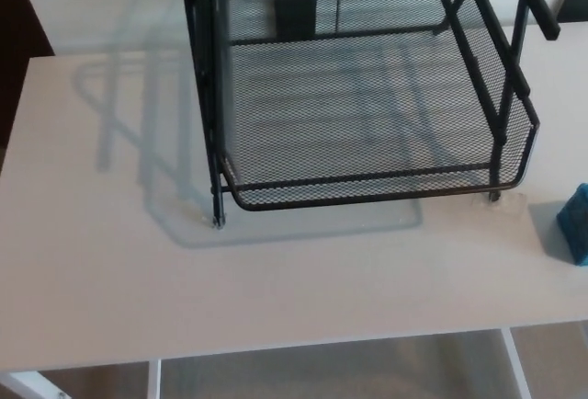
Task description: The robot walks towards a desk on which a file tray is kept in the middle and a cube is kept to its right. The robot lifts the cube using its right hand and places it on the file tray.
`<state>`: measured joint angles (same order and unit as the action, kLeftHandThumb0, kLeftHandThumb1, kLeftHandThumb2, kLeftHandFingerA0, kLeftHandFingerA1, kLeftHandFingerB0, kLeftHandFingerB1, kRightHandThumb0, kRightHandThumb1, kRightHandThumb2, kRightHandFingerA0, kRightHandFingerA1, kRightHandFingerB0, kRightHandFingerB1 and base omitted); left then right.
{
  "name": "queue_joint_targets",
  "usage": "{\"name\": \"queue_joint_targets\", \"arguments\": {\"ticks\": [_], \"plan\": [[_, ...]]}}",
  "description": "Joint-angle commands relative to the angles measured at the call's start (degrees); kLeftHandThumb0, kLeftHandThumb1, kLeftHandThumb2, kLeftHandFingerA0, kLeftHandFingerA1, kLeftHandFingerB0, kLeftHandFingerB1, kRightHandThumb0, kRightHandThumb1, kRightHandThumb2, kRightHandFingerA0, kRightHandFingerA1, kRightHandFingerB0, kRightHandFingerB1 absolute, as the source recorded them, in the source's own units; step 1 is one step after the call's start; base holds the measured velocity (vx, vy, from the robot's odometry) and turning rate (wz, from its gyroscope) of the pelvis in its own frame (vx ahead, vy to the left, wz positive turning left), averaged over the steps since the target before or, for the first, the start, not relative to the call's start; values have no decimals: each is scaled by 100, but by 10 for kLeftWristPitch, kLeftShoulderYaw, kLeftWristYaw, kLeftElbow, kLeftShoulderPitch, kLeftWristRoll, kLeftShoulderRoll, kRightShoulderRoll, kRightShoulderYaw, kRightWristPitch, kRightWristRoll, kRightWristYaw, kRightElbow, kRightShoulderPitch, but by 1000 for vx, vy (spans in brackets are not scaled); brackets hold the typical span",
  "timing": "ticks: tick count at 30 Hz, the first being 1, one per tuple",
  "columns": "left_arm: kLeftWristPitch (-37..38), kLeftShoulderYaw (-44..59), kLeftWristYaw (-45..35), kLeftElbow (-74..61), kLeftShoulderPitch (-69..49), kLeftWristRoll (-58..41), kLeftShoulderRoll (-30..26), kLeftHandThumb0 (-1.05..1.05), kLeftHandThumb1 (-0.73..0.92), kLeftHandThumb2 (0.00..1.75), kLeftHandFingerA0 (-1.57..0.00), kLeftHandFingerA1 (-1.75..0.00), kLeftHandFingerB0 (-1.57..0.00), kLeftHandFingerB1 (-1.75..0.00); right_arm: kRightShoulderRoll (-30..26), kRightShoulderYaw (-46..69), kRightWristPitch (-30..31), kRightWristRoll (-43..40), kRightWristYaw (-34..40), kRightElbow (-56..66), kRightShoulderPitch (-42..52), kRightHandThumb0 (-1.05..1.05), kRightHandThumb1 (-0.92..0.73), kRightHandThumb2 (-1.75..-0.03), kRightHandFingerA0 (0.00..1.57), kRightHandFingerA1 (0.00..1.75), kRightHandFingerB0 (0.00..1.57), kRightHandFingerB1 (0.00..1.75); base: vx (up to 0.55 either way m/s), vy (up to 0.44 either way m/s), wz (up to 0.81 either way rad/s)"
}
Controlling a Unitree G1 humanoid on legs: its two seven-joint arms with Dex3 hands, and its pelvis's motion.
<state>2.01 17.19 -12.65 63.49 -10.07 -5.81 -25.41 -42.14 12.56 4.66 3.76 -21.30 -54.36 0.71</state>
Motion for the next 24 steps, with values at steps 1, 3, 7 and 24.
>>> {"name": "queue_joint_targets", "arguments": {"ticks": [1, 3, 7, 24], "plan": [[-6, 6, -3, -17, -8, -8, -5, -80, 75, 69, -31, -83, -11, -70, -10, -20, -11, 16, 7, -28, -5, -47, -63, -59, 34, 42, 12, 26, 0, 0, 0], [-13, 11, -1, -21, -10, -12, -6, -82, 74, 66, -30, -82, -12, -71, -11, -22, -9, 14, 11, -30, -9, -43, -64, -59, 53, 51, 14, 26, 0, 0, 0], [-35, 23, -3, -66, -31, -18, -4, -52, 53, 115, -16, -64, -9, -62, 1, 58, 53, -52, 27, 15, -3, -40, -69, -60, 65, 61, 5, 25, 0, 0, 0], [-44, 44, 14, -76, -28, -23, -10, -84, 53, 104, -40, -77, -11, -63, -41, 191, 114, -39, 203, 350, -284, -91, -49, -101, 0, 66, 8, 12, 0, 0, 0]]}}
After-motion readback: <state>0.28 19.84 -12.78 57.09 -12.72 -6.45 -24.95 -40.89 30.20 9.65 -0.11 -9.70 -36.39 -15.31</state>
